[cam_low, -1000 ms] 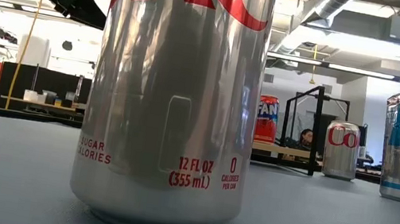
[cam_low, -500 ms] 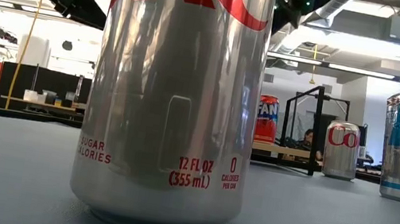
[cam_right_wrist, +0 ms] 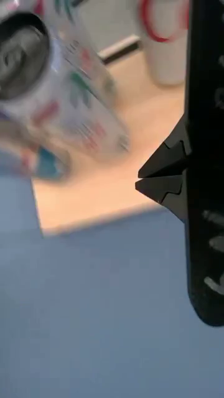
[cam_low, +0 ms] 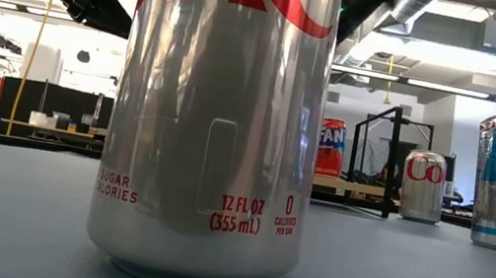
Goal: Place canned beverage on shelf
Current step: Put the top pink and white soda can onto the shelf aligned with the other pink and white soda can, then put the top silver soda can onto the shelf aligned with the other silver soda can
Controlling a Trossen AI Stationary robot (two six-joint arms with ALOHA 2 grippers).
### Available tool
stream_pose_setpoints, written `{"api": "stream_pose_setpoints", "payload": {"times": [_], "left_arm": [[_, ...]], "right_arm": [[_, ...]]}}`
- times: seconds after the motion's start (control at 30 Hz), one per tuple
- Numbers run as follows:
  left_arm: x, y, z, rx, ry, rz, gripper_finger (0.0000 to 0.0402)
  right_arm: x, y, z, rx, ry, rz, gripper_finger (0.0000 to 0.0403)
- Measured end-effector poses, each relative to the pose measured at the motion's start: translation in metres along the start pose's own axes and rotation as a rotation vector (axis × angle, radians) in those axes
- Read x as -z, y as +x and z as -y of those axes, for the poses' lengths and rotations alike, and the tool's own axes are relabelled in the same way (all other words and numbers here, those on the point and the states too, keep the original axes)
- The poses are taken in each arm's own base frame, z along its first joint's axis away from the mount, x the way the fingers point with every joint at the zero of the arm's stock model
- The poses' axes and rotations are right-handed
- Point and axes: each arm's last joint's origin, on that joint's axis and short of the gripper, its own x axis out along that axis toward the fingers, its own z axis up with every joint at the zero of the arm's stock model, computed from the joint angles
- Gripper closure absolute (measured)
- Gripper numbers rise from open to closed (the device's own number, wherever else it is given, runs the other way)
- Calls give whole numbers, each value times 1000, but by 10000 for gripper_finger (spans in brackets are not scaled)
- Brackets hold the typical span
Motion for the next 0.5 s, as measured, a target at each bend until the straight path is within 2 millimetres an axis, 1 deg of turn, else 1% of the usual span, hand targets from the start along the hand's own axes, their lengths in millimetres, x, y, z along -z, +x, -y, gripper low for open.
{"api": "stream_pose_setpoints", "payload": {"times": [0.13,0.23,0.3,0.4,0.5], "left_arm": [[0,0,0,-11,-28,2,74],[-1,0,-1,-11,-34,7,74],[-2,0,0,22,-42,27,74],[-8,-2,1,91,-51,91,74],[-13,-12,-2,130,-86,167,74]], "right_arm": [[9,-55,-14,-38,-29,-82,403],[18,-96,-19,-52,2,-75,403],[27,-120,-21,-60,34,-57,403],[44,-144,-25,-79,87,-27,403],[63,-159,-31,-107,133,-3,403]]}}
